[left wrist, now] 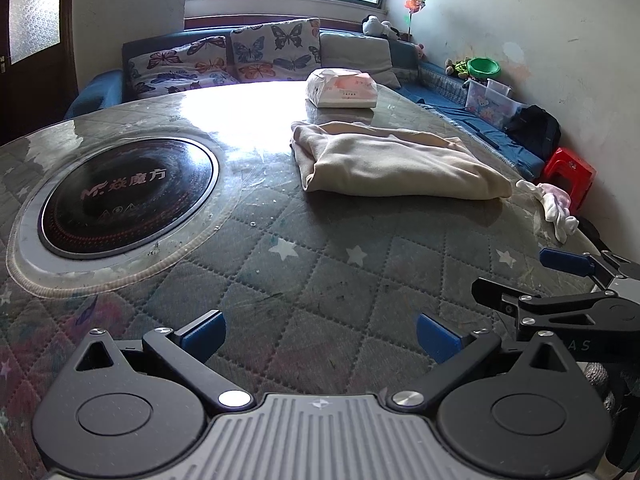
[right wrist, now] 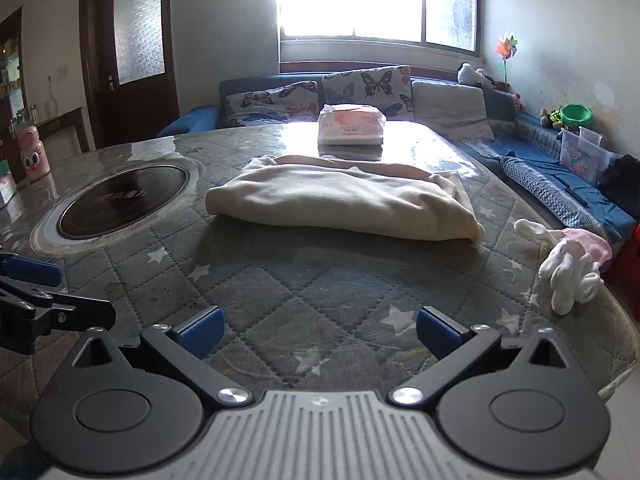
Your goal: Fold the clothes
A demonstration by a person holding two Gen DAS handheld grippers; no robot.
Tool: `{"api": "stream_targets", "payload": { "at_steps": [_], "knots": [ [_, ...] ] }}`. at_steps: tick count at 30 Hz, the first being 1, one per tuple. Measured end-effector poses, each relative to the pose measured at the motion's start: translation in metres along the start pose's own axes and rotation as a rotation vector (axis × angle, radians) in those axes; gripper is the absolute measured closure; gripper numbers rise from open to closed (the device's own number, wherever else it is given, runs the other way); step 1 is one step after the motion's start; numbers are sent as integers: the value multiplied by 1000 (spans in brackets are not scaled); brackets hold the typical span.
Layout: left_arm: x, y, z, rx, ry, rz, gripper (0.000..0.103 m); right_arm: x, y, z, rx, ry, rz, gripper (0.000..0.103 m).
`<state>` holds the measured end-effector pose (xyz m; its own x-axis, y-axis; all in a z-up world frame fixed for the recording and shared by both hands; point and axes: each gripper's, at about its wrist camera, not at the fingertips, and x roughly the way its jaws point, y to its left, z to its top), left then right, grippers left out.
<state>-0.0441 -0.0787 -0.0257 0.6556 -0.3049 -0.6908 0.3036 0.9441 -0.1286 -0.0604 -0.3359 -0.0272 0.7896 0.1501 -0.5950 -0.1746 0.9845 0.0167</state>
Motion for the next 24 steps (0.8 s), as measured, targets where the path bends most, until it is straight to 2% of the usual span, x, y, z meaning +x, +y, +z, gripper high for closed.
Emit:
{"api": "stream_targets", "payload": {
  "at_steps": [10, 24],
  "knots": [
    [-11, -2, -6, 10, -13, 8, 0, -9, 4, -6, 14, -10, 4, 0],
    [-4, 12, 1, -4, -18, 39, 0, 4, 14, 0, -16, 13, 23, 0]
  ]
}}
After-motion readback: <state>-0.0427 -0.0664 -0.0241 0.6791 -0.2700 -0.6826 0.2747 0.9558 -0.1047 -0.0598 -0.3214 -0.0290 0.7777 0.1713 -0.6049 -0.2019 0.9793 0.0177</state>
